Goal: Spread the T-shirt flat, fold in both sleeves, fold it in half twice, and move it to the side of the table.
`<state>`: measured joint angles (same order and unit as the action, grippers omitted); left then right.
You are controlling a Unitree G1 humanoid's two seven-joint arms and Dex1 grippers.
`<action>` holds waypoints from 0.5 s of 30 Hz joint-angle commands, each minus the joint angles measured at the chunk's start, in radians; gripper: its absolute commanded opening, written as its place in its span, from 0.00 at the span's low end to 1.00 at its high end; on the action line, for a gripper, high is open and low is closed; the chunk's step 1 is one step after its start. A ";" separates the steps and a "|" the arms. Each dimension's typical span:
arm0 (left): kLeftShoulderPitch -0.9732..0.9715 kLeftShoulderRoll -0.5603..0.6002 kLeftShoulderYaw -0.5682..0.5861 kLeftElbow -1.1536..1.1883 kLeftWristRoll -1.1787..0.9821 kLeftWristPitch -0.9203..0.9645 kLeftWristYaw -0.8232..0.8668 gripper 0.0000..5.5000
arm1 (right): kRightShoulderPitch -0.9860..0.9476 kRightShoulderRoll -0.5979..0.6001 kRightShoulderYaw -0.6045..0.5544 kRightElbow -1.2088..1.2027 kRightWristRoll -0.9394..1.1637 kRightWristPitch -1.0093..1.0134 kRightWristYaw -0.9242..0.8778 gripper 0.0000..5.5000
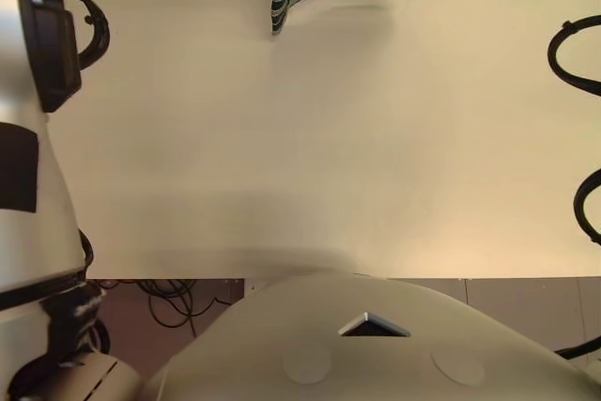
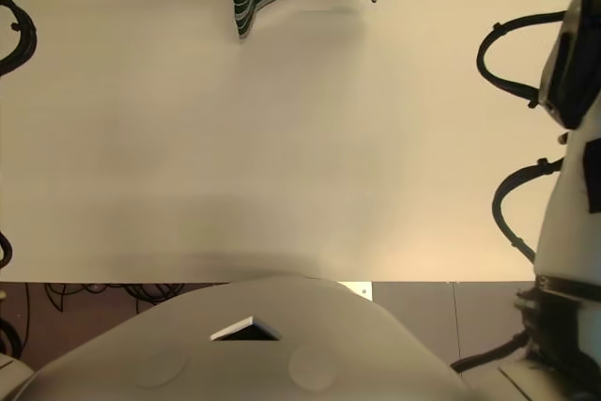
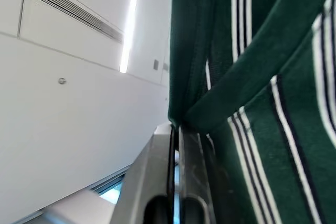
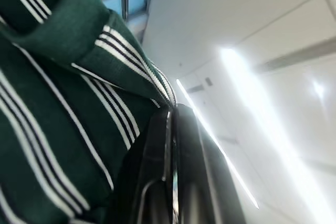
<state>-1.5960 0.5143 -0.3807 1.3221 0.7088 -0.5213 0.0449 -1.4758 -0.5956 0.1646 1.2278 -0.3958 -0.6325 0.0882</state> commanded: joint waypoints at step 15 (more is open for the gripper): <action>1.749 0.768 -0.271 -1.645 -1.110 0.132 -1.220 0.00 | 1.828 -0.561 0.134 -1.383 0.855 0.282 1.090 0.01</action>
<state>-0.1458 1.0160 -0.5563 0.0914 -0.3795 -0.4751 -1.0737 0.0240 -0.9080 0.2400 0.2389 0.3832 -0.4879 1.0425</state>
